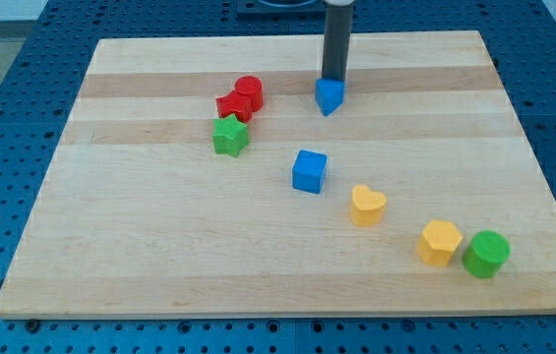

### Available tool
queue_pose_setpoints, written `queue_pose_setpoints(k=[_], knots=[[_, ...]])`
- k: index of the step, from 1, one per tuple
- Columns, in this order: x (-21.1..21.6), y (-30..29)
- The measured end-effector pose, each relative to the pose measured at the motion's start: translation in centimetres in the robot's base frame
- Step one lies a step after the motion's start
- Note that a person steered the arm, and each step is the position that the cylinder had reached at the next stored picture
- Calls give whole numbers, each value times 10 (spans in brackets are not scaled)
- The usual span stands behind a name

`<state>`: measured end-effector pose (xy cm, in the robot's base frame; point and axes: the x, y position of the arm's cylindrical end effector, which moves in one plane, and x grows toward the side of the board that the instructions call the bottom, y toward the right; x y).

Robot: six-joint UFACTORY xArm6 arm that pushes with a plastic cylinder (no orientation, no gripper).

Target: Move the blue triangle above the blue cube

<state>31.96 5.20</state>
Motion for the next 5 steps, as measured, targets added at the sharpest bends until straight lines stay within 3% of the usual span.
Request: queue_pose_setpoints(k=[1, 3, 4, 5], knots=[[35, -7], [42, -7], [42, 22], [48, 97]])
